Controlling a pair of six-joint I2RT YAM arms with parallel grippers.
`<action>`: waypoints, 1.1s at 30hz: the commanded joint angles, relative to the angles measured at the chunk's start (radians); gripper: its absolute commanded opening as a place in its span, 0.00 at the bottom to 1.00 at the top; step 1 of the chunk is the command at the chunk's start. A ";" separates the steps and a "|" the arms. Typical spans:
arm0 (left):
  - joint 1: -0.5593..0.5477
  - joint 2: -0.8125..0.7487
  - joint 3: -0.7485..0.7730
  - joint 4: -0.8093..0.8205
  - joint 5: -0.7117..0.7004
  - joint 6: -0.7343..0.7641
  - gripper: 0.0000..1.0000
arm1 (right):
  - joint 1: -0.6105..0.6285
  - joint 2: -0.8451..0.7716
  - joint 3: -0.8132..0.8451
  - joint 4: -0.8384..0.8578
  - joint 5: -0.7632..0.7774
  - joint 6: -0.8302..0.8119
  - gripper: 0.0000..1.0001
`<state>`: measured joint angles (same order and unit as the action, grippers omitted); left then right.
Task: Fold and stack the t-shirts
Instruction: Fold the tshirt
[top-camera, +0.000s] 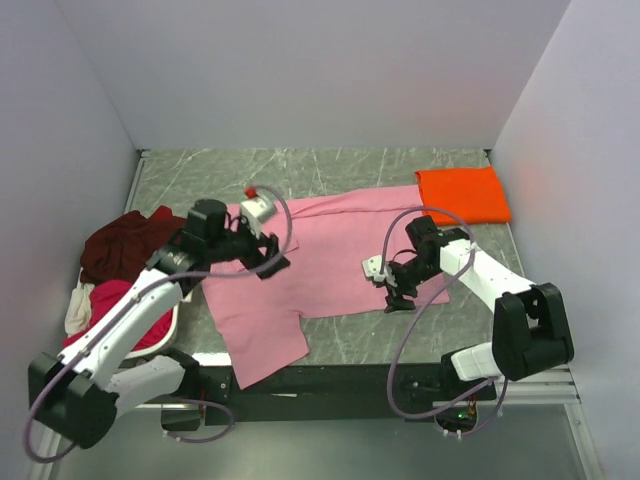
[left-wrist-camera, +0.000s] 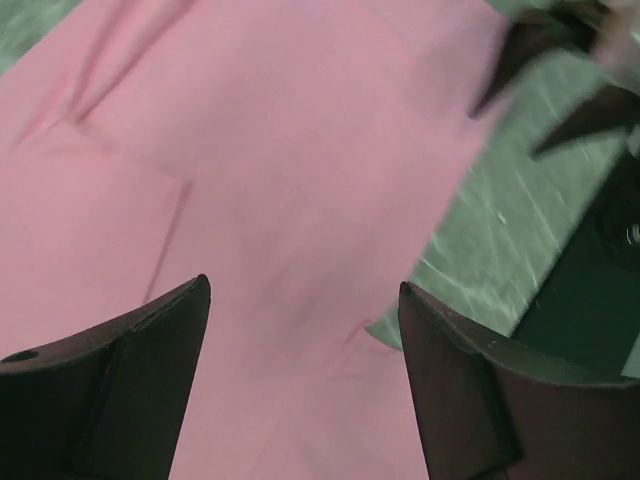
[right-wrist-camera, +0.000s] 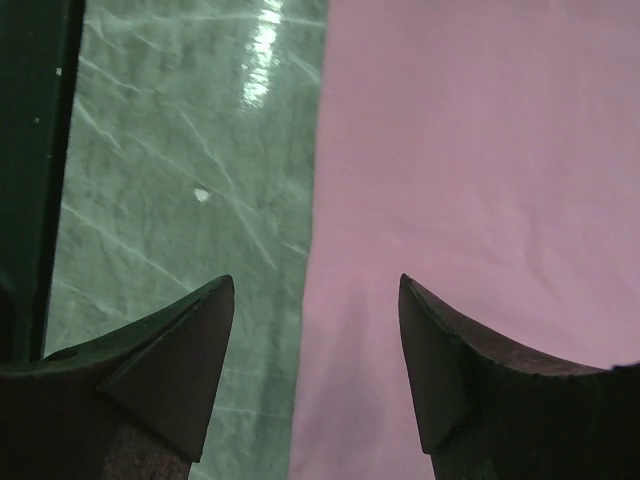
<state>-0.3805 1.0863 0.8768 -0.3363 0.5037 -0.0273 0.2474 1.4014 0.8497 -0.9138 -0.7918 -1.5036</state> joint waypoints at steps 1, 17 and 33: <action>-0.151 -0.081 0.013 -0.105 0.026 0.246 0.81 | 0.035 -0.053 -0.003 0.055 0.006 -0.023 0.73; -0.771 -0.003 -0.183 -0.365 -0.366 0.607 0.49 | 0.033 -0.087 -0.003 0.157 -0.003 0.137 0.73; -0.914 0.179 0.219 -0.549 -0.639 0.108 0.45 | -0.010 -0.071 -0.015 0.139 -0.029 0.117 0.73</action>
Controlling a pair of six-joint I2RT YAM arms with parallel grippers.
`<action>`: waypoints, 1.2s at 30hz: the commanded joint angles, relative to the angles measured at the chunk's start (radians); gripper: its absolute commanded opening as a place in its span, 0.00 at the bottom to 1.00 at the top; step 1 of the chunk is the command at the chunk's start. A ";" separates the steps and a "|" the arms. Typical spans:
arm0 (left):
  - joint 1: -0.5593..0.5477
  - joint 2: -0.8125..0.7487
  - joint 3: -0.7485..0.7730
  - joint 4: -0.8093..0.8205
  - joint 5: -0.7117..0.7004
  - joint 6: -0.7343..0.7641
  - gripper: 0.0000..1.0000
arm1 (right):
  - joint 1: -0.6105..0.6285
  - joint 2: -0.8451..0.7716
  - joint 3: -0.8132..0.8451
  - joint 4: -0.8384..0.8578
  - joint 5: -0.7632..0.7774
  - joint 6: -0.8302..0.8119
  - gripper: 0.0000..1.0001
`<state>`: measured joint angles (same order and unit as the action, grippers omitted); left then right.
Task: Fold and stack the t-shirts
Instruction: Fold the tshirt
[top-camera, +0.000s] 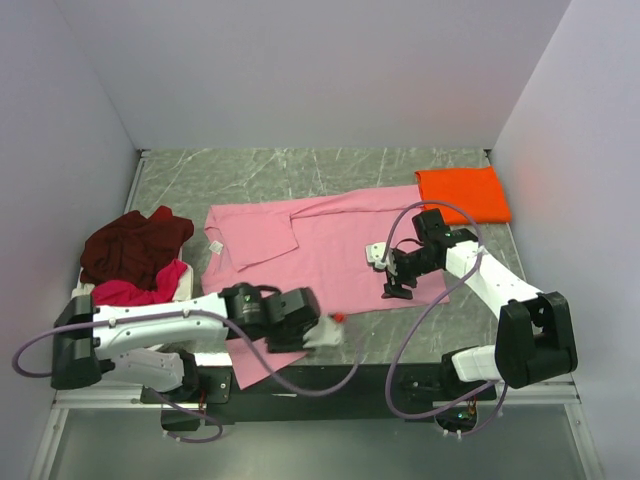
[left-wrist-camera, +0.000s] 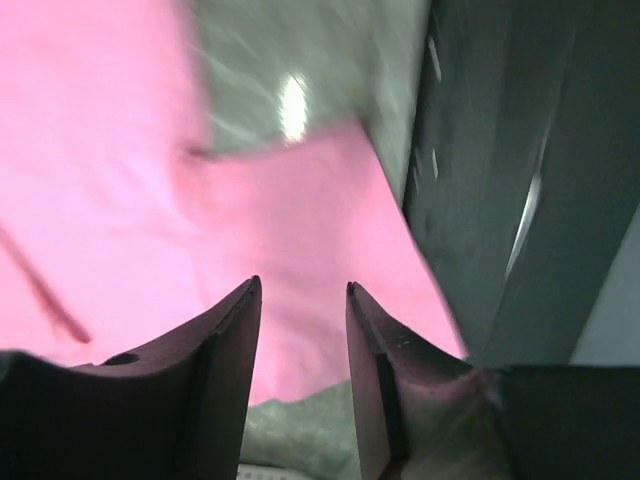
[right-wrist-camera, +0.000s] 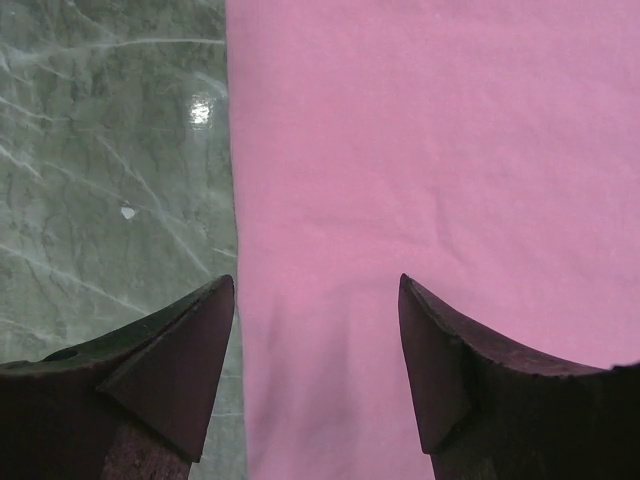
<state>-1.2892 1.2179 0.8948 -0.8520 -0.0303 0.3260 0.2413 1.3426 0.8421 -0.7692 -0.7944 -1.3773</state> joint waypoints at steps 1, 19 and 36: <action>-0.005 0.070 0.237 -0.065 -0.097 -0.319 0.45 | -0.004 -0.011 -0.005 -0.007 -0.031 -0.006 0.73; 0.804 0.152 0.205 0.383 0.108 -0.501 0.64 | -0.209 0.510 0.740 0.184 0.379 0.687 0.59; 0.835 0.742 0.613 0.564 0.147 -0.091 0.51 | -0.231 0.822 1.063 -0.051 0.317 0.433 0.53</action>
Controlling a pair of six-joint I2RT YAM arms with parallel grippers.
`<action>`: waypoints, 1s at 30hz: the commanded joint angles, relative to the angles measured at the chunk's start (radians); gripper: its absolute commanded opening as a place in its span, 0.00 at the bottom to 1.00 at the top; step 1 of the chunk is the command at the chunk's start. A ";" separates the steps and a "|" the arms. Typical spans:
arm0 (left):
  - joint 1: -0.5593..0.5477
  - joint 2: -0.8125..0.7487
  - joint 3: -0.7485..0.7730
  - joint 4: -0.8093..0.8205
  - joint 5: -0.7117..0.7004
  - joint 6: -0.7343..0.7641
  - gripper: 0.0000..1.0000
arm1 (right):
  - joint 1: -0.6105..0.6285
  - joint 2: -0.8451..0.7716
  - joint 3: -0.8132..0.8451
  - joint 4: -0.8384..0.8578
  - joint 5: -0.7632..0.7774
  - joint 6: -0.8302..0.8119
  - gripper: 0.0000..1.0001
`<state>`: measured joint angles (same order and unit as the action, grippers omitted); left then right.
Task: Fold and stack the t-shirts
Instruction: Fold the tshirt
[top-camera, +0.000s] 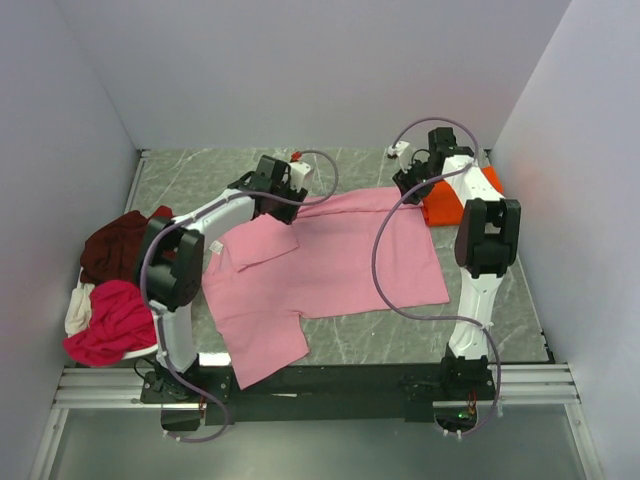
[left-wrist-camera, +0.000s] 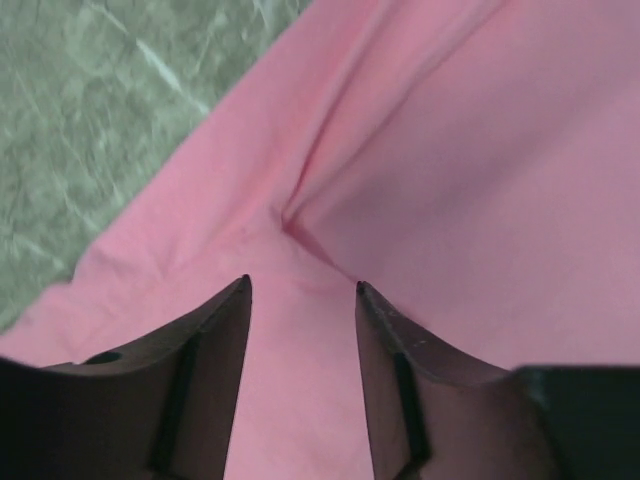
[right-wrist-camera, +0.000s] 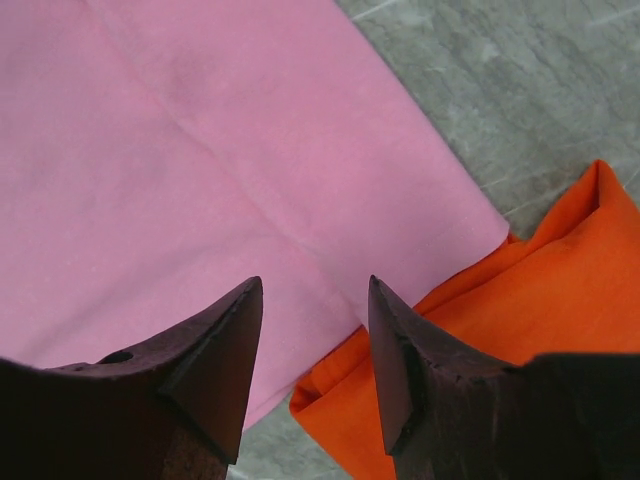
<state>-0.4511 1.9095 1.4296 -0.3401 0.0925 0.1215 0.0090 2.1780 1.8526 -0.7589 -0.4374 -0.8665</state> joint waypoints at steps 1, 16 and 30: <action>-0.003 0.072 0.098 0.043 0.020 0.118 0.49 | 0.003 -0.020 0.036 -0.056 -0.040 -0.103 0.53; 0.002 0.226 0.213 -0.013 -0.042 0.159 0.44 | 0.003 0.035 0.074 -0.053 0.019 -0.183 0.53; 0.006 0.255 0.244 -0.037 -0.048 0.155 0.11 | 0.005 0.035 0.053 -0.046 0.023 -0.180 0.53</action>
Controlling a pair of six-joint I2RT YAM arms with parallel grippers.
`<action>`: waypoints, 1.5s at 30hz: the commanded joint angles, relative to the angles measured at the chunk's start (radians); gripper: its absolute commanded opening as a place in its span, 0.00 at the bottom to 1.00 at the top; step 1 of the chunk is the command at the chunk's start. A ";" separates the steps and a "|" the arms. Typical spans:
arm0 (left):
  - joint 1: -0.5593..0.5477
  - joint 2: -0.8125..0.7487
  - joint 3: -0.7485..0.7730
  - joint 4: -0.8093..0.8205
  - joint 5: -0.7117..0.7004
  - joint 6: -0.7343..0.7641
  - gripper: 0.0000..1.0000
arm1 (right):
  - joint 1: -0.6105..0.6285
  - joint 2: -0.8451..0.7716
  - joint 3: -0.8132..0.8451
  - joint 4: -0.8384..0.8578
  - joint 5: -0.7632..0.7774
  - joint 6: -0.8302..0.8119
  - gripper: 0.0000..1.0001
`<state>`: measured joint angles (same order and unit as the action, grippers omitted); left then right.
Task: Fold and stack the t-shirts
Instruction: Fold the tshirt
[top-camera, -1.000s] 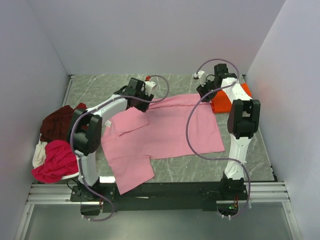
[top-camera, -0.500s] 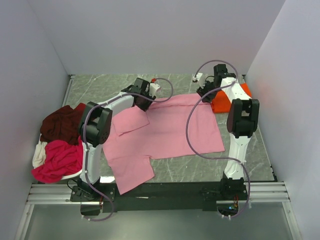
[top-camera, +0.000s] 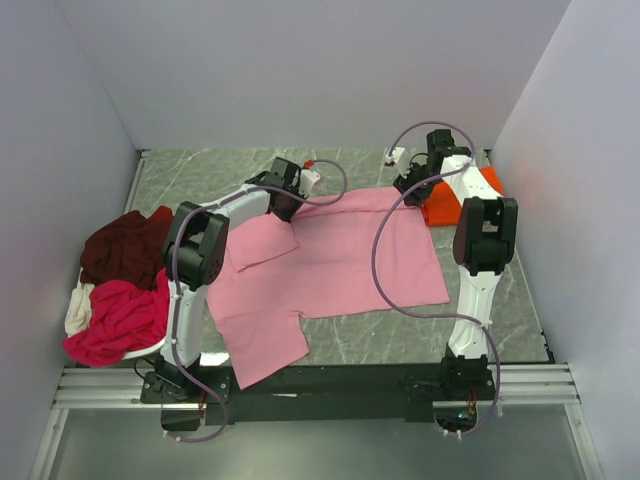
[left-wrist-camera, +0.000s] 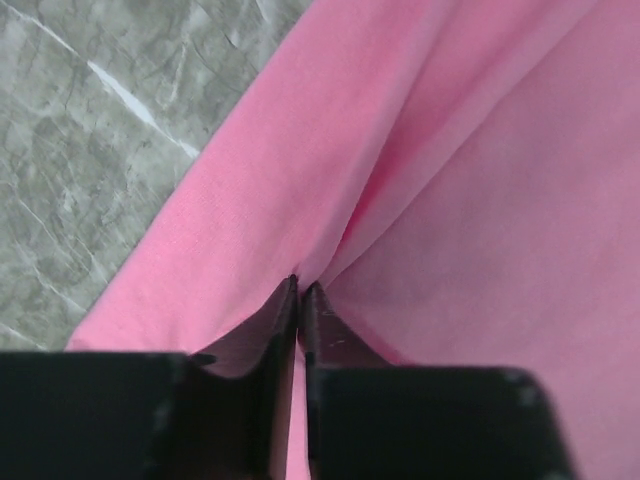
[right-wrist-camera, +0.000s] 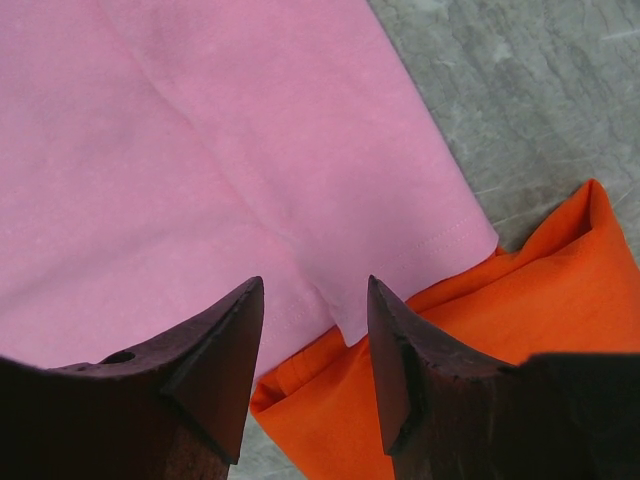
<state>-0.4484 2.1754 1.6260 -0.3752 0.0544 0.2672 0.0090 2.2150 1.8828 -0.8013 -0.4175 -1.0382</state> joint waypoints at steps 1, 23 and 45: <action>0.004 -0.022 0.046 -0.007 -0.017 0.009 0.05 | 0.003 0.000 0.022 -0.001 0.008 -0.008 0.52; 0.013 -0.100 -0.014 0.001 0.007 0.000 0.07 | 0.011 0.075 0.078 -0.033 0.095 -0.043 0.52; 0.016 -0.049 0.001 -0.024 0.009 -0.003 0.09 | -0.003 -0.018 -0.031 0.088 0.186 -0.029 0.00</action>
<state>-0.4389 2.1113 1.5970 -0.3855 0.0574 0.2676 0.0158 2.2772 1.8561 -0.7559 -0.2726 -1.0740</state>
